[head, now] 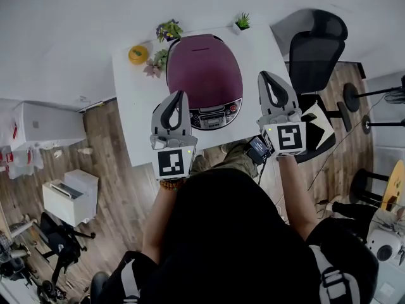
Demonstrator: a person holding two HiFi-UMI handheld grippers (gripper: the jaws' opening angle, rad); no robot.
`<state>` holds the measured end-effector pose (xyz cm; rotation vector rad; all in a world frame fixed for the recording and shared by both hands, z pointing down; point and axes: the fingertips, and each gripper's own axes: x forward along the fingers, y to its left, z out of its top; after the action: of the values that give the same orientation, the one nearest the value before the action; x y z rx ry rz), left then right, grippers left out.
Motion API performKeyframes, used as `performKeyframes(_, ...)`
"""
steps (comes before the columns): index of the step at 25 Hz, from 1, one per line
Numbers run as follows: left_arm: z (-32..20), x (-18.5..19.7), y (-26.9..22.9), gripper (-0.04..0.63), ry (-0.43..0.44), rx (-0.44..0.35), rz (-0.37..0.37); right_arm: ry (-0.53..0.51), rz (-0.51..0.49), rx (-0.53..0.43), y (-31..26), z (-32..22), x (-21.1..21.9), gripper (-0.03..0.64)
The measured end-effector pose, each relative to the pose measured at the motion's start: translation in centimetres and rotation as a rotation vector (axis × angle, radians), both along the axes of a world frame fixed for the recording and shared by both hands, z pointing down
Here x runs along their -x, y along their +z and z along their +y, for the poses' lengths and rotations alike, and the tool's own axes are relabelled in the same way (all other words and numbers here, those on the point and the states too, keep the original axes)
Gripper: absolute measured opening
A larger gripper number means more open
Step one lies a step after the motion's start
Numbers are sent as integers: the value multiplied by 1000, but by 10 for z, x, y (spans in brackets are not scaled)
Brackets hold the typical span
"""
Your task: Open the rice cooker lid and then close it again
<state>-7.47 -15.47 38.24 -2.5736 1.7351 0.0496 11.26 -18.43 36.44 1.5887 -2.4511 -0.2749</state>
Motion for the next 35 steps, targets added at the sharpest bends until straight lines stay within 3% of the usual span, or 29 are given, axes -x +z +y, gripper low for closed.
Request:
performKeyframes(5,-8,7,2,26,-2,8,-13,-55,25,-30,-7,-1,16,31)
performKeyframes(12,-15,8,22,27,30,79,-71,-75,-25,-2,3,-4,34,31)
performKeyframes(17,-18,-2,45,28,86,153,-94,-110,-45,73,29,2,51,31)
performKeyframes(28,-11,-27,106,28,201,330,-185,-173,37,276,106,21,76,31)
performKeyframes(35,-3,-43,134,28,263,401,-224,-217,58,379,140,33,83,31)
